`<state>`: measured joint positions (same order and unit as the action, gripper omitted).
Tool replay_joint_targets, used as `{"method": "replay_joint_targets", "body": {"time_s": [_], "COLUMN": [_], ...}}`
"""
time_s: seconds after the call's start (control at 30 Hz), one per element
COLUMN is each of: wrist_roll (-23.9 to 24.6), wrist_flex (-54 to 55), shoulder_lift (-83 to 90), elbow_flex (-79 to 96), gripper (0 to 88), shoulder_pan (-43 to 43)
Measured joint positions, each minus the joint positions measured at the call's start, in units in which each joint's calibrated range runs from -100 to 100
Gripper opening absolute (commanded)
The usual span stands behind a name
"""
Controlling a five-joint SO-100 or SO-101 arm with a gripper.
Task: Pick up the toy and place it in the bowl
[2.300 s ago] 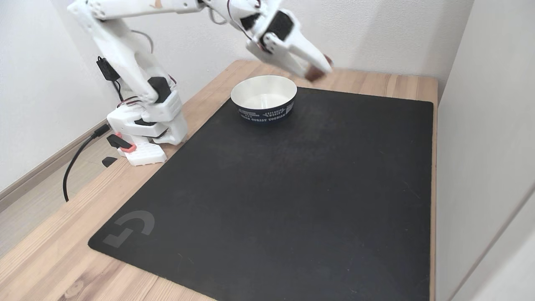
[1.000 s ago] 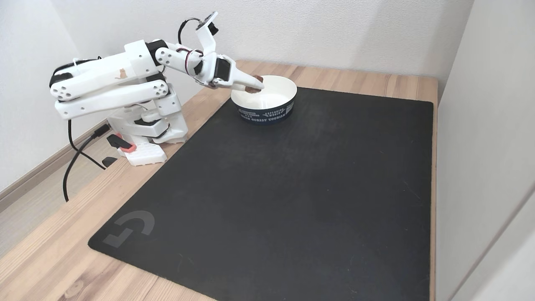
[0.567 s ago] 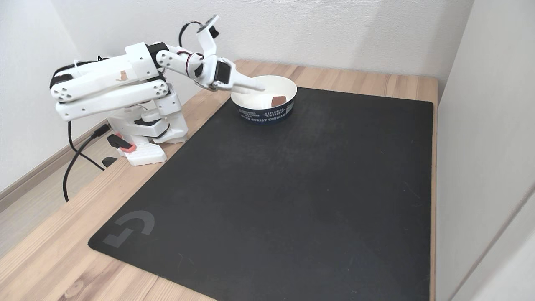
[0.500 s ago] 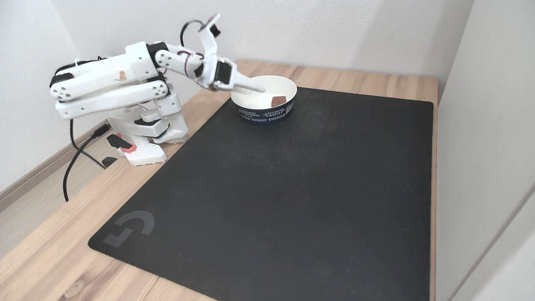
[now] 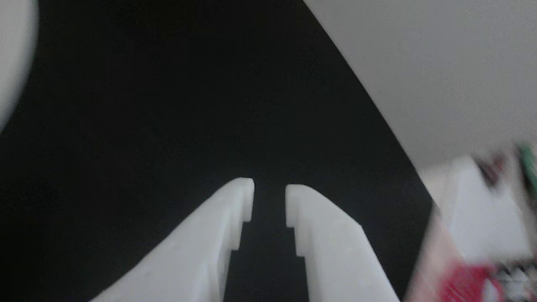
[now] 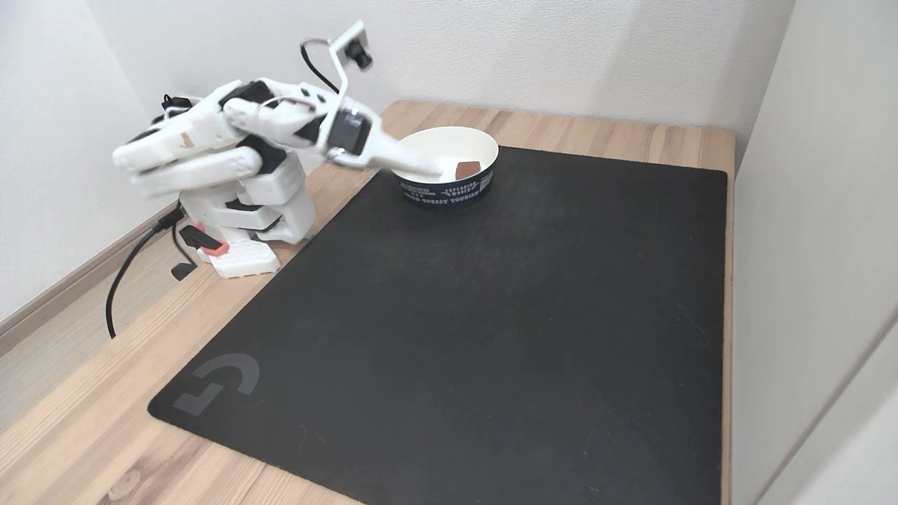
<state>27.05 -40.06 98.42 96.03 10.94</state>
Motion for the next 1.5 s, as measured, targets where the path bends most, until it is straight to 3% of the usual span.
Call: {"method": "replay_joint_targets", "body": {"time_s": [0.03,0.13,0.17,0.37,0.77,1.5], "wrist_roll": [-2.78,-6.49,-10.86,-21.31,-22.39,-22.39], "wrist_flex": [0.0,0.0,0.0,-0.17,-12.49,-12.83], "shoulder_lift": [0.42,0.42,0.42,0.42,0.42,0.42], "elbow_flex": [0.76,0.94,1.13,1.89,2.65,2.65], "gripper": [2.3,2.3,2.3,2.3,2.4,2.5], "shoulder_pan": [-4.99,-9.49,-13.9,-18.56,-18.14,-18.06]}}
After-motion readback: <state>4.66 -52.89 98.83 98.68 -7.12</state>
